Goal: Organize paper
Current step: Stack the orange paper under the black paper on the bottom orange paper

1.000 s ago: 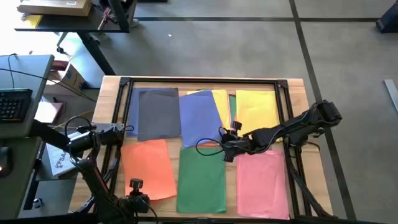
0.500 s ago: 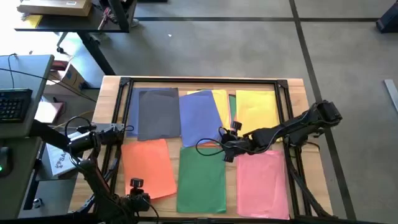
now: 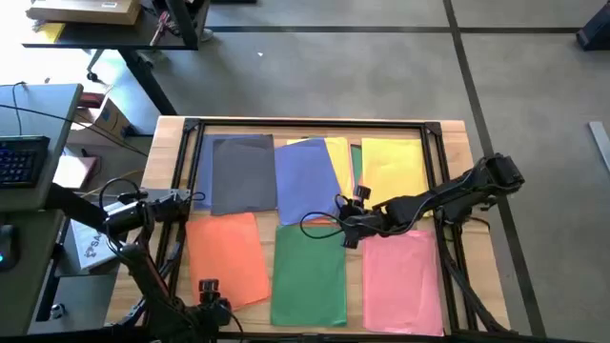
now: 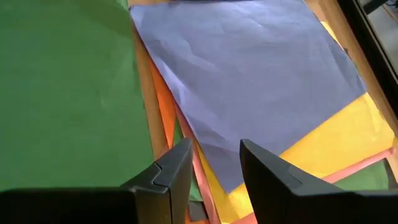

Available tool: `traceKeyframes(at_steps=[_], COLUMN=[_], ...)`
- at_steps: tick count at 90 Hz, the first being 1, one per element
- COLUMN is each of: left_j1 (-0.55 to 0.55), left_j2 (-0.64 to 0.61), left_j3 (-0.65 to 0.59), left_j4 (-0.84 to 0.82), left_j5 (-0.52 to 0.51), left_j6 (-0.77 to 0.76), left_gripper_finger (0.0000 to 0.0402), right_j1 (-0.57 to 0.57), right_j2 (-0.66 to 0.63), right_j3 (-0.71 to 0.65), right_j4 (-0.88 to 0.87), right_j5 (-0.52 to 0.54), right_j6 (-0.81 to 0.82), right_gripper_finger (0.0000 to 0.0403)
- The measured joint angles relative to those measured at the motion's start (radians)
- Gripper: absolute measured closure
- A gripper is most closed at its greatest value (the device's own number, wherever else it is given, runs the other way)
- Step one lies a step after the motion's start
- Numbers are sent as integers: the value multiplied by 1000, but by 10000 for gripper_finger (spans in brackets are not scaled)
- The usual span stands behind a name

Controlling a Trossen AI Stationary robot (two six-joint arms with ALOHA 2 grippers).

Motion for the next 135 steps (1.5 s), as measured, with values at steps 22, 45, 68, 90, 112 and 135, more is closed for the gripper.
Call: traceKeyframes(at_steps=[22, 45, 68, 90, 112, 135], left_j1=[65, 174, 158, 76, 29, 26], left_j2=[-51, -63, -66, -63, -61, -71], left_j3=[-62, -263, -289, -261, -250, -251], left_j4=[-44, 210, 311, 315, 313, 308], left_j5=[-86, -156, -149, -86, -73, -75], left_j6=[-237, -196, -89, -32, -27, 7], left_gripper_finger=[312, 384, 398, 401, 401, 401], right_j1=[0, 0, 0, 0, 0, 0], right_j2=[0, 0, 0, 0, 0, 0], right_j3=[0, 0, 0, 0, 0, 0], right_j4=[8, 28, 32, 58, 60, 60], right_j5=[0, -5, -10, -14, -26, -27], right_j6=[0, 1, 22, 19, 22, 19], right_gripper_finger=[284, 284, 284, 284, 284, 284])
